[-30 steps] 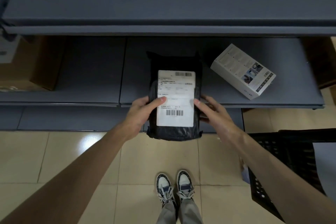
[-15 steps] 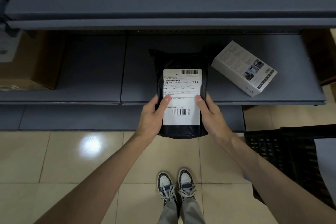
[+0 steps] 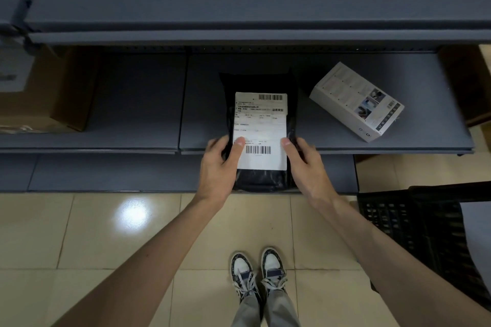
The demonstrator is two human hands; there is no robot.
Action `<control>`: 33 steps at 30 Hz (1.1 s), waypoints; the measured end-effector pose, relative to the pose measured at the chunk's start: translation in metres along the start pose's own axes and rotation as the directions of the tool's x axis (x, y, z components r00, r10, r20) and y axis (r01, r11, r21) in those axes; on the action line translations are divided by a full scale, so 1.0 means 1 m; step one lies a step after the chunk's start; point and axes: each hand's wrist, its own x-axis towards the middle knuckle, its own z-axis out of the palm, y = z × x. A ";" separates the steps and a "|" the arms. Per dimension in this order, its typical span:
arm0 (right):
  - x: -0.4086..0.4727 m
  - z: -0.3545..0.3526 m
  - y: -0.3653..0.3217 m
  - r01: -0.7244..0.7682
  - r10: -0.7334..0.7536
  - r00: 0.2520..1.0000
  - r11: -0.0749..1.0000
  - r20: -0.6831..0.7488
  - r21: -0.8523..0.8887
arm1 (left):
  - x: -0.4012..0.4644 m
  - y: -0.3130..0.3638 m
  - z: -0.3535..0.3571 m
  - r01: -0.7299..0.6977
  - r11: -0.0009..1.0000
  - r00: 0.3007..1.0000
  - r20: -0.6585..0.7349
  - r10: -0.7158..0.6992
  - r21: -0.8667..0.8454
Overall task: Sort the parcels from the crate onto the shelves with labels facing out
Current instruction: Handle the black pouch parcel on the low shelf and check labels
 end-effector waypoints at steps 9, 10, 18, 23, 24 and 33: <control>0.031 0.030 -0.010 -0.026 0.027 0.998 0.999 0.052 -0.029 | 0.026 0.001 -0.018 0.001 1.000 0.999 -0.047 -0.001 -0.006; 0.035 0.036 -0.012 -0.025 0.027 0.997 0.999 0.066 -0.029 | 0.032 0.001 -0.022 0.001 1.000 0.999 -0.047 0.000 0.004; 0.070 0.074 -0.043 0.025 -0.017 0.993 0.997 0.113 -0.069 | 0.080 0.006 -0.051 -0.016 0.995 0.993 -0.116 0.027 0.099; 0.094 0.096 -0.053 0.025 -0.009 0.994 0.988 0.110 -0.150 | 0.098 0.007 -0.061 0.016 0.999 0.986 -0.168 -0.010 0.031; 0.098 0.099 -0.056 0.027 -0.008 0.994 0.985 0.112 -0.170 | 0.101 0.008 -0.062 0.019 1.000 0.984 -0.177 -0.014 0.025; 0.108 0.116 -0.053 0.011 0.042 0.988 0.942 0.151 -0.335 | 0.115 -0.010 -0.076 0.075 0.988 0.988 -0.144 -0.055 0.138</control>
